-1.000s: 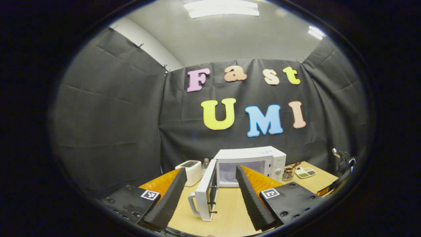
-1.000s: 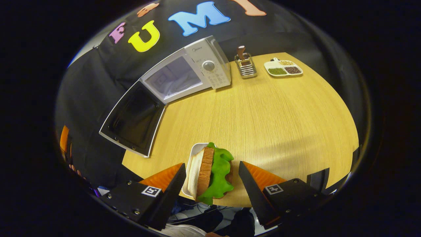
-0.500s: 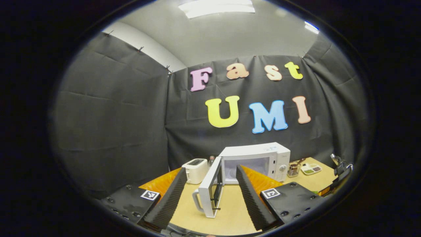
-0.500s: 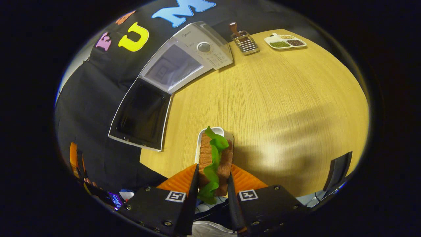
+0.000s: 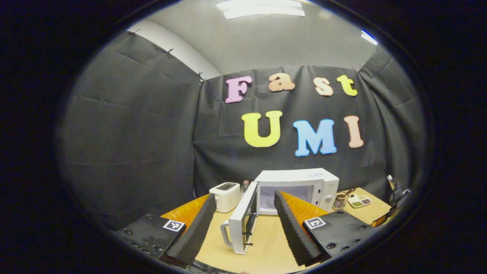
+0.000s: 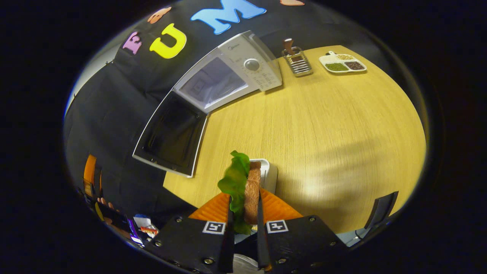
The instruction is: Open the microwave oven with the left hand, put the food in, and close the microwave oven.
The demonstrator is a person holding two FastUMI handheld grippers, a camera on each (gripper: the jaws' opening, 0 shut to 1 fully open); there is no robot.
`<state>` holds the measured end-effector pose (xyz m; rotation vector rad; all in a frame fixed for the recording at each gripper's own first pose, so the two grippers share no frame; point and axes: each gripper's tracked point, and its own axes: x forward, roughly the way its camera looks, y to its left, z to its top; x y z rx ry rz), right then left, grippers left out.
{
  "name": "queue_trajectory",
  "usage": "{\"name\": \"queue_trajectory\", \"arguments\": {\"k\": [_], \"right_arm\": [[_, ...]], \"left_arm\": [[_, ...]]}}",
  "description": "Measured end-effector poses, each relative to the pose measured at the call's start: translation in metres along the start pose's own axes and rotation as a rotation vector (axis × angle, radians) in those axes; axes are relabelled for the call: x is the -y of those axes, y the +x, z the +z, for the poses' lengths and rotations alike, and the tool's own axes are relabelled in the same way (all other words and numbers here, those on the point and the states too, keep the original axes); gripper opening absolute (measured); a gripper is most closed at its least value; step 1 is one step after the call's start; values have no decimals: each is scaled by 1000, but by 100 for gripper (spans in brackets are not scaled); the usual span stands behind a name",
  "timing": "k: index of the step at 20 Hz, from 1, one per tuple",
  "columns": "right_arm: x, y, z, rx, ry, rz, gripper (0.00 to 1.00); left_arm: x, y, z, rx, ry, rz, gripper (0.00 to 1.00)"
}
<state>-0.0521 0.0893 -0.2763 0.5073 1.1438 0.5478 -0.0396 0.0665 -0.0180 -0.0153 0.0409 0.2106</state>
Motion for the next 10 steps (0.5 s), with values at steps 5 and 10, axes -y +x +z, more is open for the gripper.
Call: {"name": "queue_trajectory", "arguments": {"k": [5,10], "right_arm": [[-19,-14,19,46,79,29,24],[-57,-13,61,153,118,76,24]], "left_arm": [[0,38,5,26,-28,-58,98],[-11,70,26,75,-55,-100,98]]}}
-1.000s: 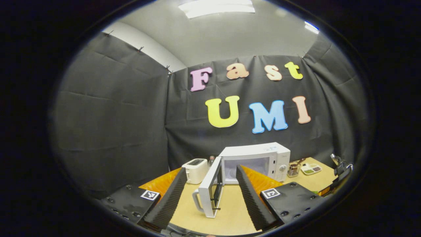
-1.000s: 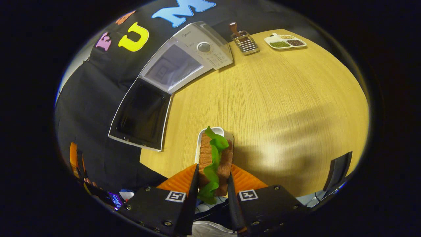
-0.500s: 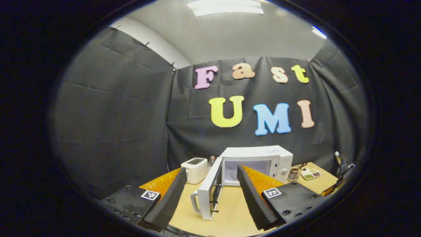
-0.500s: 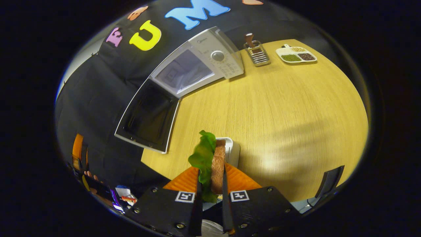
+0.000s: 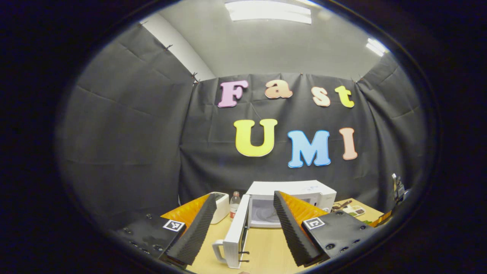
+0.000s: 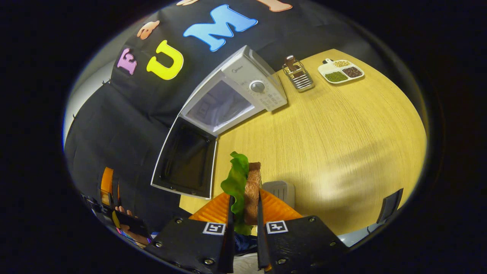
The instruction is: Open the microwave oven with the left hand, put the food in, and close the microwave oven.
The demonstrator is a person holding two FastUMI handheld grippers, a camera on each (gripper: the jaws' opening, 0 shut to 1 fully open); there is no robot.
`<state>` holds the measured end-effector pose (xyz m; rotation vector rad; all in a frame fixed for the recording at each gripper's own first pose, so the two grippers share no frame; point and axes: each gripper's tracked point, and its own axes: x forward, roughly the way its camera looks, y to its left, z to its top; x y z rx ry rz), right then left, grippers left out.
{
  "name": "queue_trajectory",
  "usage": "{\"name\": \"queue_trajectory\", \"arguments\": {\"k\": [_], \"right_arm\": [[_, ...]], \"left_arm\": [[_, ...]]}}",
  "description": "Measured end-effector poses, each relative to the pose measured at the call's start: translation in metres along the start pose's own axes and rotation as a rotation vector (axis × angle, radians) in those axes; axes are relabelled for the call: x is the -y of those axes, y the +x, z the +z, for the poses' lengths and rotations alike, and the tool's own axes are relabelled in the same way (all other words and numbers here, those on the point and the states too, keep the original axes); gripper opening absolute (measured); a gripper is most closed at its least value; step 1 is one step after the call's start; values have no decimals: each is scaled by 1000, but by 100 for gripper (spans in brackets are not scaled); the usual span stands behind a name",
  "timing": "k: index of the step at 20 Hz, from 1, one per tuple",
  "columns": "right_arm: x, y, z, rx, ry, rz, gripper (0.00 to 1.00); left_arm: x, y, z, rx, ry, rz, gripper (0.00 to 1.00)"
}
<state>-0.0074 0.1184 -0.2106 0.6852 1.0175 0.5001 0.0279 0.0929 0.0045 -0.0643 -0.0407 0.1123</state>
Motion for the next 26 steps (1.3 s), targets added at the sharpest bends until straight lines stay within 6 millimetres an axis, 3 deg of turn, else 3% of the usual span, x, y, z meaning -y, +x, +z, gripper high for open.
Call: {"name": "queue_trajectory", "arguments": {"k": [8,9,10,19,26], "right_arm": [[-64,54,33,121,48,79,24],[-69,63,36,127,45,84,29],[-75,71,40,137,42,85,24],[-101,149,90,274,76,82,24],[-104,206,115,360,91,50,24]], "left_arm": [[-50,30,15,33,26,4,97],[-58,34,16,40,36,12,97],[-68,35,16,40,41,21,97],[-150,65,-10,-5,47,88,97],[-187,84,-26,-43,58,102,97]]}}
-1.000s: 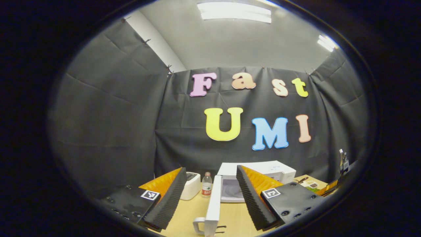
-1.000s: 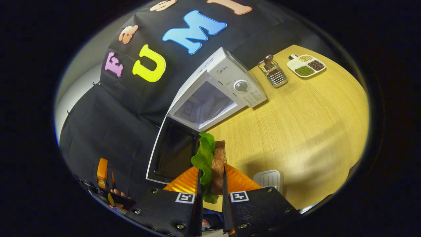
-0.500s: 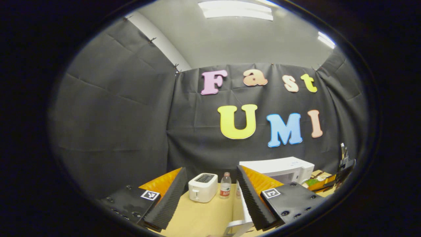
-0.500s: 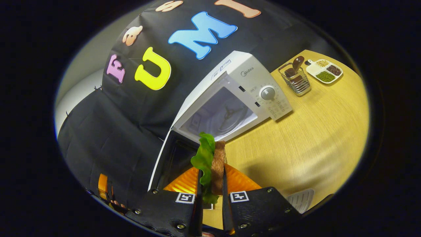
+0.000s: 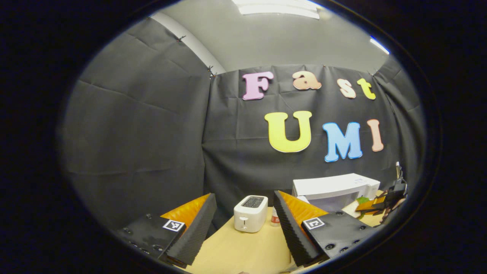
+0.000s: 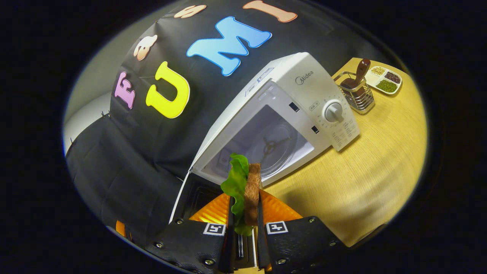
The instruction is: Open the microwave oven with the left hand, put the food in, and close the microwave oven.
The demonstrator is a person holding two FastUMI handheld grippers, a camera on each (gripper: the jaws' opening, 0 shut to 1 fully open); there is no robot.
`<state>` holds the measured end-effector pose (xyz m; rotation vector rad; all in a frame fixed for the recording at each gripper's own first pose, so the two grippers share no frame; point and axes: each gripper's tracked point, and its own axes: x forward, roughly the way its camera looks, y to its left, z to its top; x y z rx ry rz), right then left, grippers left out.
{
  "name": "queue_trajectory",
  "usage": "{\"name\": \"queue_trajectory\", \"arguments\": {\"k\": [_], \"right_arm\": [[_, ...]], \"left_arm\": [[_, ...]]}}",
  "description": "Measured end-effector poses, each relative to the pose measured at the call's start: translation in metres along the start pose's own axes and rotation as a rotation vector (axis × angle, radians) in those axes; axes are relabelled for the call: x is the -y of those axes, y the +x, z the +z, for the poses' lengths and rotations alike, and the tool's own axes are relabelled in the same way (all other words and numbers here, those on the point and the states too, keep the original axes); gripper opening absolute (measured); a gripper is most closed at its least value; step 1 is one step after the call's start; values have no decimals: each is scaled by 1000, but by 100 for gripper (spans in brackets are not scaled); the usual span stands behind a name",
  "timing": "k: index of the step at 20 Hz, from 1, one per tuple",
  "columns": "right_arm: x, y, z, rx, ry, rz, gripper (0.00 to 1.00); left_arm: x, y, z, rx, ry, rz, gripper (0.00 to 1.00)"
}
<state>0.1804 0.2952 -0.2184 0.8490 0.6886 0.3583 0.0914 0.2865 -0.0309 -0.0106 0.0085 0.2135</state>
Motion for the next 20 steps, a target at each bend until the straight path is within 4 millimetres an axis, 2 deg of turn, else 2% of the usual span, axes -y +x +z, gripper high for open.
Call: {"name": "queue_trajectory", "arguments": {"k": [8,14,19,20], "right_arm": [[-3,71,10,151,-6,-7,24],[10,116,18,228,26,-41,26],[18,148,27,249,99,-32,26],[20,153,28,248,106,-37,31]], "left_arm": [[-46,4,-25,-62,32,51,97],[-84,0,-34,-101,43,120,98],[-93,-9,-40,-124,73,144,98],[-90,-8,-41,-126,72,144,98]]}}
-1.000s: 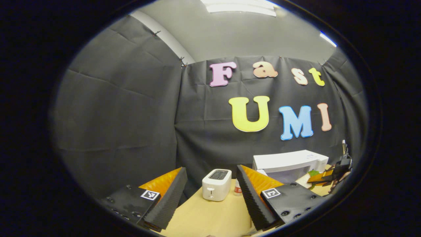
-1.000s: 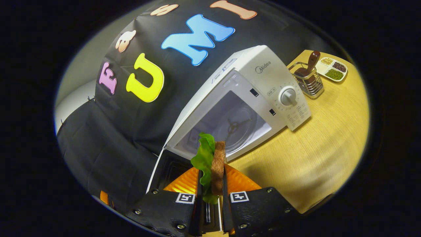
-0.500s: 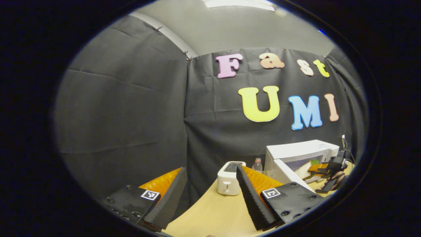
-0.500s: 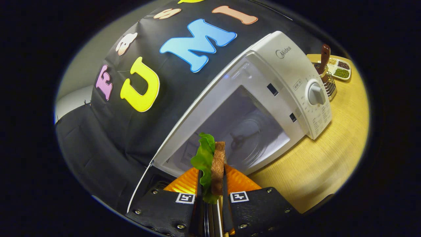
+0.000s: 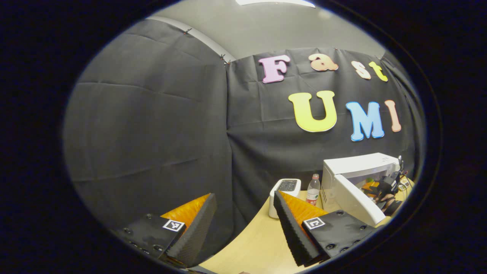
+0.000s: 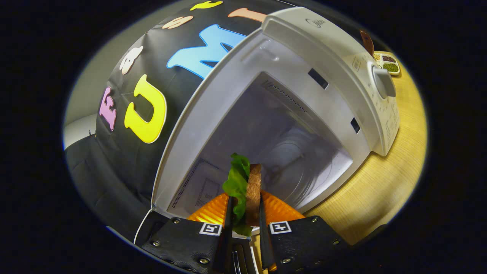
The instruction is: Open the microwave oven with the left hand, put the food in, and close the microwave oven.
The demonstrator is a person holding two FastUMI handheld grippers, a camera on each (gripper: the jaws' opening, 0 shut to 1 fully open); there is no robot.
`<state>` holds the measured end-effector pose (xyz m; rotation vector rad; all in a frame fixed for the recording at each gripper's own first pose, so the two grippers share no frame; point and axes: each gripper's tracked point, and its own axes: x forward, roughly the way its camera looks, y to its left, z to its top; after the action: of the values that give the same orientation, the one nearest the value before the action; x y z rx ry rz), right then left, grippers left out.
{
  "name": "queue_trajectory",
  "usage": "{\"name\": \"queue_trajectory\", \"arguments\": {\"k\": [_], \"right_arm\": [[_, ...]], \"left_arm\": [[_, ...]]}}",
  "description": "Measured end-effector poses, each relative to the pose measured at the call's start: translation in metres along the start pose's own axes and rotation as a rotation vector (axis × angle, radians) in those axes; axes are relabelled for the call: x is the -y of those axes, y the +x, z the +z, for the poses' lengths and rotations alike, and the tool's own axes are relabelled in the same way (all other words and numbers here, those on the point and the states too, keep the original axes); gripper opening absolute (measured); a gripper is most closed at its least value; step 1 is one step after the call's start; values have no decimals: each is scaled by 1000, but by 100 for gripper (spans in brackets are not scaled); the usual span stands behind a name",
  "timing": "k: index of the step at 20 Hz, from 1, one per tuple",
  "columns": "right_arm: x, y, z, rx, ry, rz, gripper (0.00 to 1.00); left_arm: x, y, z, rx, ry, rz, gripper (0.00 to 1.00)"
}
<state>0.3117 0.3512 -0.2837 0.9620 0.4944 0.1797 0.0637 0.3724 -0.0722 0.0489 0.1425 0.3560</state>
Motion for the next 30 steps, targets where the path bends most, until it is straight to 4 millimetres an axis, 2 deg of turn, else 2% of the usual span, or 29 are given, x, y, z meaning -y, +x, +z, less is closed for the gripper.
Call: {"name": "queue_trajectory", "arguments": {"k": [2,3,4,6,7,9,12,16,20,23,30], "right_arm": [[8,7,7,26,-35,-45,36],[11,9,12,44,-62,-63,46],[13,9,17,55,-88,-82,48],[27,9,22,60,-141,-151,85],[35,6,28,71,-174,-189,96],[48,-1,37,85,-238,-248,96],[54,-12,46,93,-318,-279,96],[49,-40,55,99,-440,-266,97],[41,-77,61,88,-562,-235,98],[27,-109,74,108,-643,-179,98],[8,-186,126,148,-694,-103,98]], "left_arm": [[5,0,0,-2,2,-2,96],[7,2,1,1,8,-2,98],[8,3,0,2,14,-8,98],[11,3,-1,2,21,-14,98],[13,3,-1,4,15,-14,97],[15,0,-2,6,0,-18,97],[21,-1,-8,2,0,-29,98],[40,0,-24,-12,-11,-53,98],[64,-2,-45,-33,-15,-86,98],[80,-8,-63,-52,-29,-106,98],[114,-28,-103,-125,-41,-147,98]]}}
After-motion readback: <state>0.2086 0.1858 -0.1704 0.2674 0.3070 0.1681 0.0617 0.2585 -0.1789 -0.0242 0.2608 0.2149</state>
